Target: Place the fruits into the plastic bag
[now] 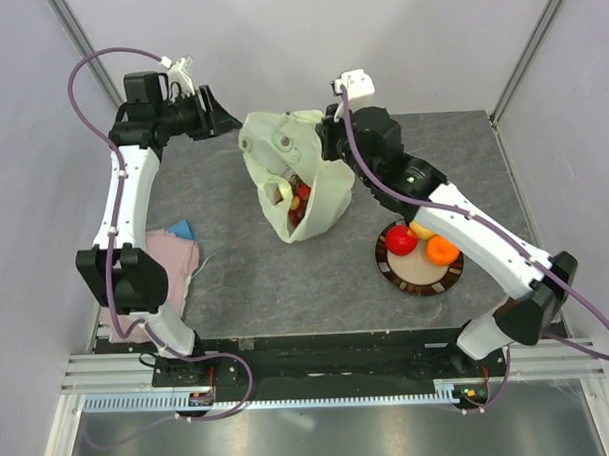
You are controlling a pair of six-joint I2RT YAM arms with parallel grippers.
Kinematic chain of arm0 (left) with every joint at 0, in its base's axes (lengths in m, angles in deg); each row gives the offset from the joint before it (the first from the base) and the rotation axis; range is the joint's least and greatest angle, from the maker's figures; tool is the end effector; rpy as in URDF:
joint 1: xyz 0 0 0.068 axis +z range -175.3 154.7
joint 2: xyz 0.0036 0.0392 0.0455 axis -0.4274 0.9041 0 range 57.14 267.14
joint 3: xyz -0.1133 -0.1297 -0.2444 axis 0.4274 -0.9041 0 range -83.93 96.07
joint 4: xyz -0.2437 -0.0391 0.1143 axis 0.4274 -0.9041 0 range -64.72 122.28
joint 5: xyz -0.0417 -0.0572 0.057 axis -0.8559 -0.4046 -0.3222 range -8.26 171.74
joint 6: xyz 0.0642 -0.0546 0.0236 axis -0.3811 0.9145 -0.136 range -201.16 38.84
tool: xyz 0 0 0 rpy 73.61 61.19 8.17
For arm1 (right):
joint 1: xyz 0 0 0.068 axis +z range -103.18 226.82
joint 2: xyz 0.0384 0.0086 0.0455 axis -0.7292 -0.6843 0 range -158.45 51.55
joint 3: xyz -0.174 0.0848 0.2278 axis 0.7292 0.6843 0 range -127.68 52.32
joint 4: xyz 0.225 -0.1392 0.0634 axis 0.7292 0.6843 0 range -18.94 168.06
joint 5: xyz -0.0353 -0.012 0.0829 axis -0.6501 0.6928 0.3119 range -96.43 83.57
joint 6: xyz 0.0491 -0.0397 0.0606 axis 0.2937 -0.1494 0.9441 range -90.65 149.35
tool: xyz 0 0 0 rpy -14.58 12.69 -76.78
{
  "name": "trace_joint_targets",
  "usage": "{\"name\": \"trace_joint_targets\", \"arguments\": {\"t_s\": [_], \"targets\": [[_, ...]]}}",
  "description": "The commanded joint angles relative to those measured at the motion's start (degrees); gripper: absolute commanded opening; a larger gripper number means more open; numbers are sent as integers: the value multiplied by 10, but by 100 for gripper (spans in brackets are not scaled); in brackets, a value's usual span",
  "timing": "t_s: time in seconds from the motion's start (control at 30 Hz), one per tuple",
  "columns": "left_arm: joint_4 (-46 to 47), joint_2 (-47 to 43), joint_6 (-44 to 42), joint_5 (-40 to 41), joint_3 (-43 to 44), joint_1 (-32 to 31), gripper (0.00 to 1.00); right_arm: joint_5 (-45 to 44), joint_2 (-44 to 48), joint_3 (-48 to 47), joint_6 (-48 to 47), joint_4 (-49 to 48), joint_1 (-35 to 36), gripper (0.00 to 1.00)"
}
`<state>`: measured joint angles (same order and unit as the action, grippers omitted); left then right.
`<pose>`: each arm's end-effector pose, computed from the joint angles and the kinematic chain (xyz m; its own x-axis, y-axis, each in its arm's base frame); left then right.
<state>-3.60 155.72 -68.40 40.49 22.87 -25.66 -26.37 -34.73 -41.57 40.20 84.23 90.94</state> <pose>0.4253 -0.0538 0.4358 -0.5827 -0.1624 -0.7963 0.4717 0.7303 -0.4941 0.3009 0.2548 0.4829 -0.1456 0.1051 -0.9838 -0.3903 0.9076 0.1547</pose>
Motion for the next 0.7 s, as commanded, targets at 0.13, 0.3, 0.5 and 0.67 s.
{"name": "trace_joint_targets", "arguments": {"t_s": [0.13, 0.3, 0.5, 0.67], "targets": [[-3, -123, -51, 79, -112, -56, 93, 57, -51, 58, 59, 13, -18, 0], [117, -260, -11, 104, -312, -153, 97, 44, -42, 73, 68, 8, -19, 0], [172, -288, 39, 137, -436, -206, 98, 42, -22, 96, 94, 1, -25, 0], [192, -257, 43, 176, -448, -252, 99, 45, -7, 112, 105, -2, -25, 0]]}}
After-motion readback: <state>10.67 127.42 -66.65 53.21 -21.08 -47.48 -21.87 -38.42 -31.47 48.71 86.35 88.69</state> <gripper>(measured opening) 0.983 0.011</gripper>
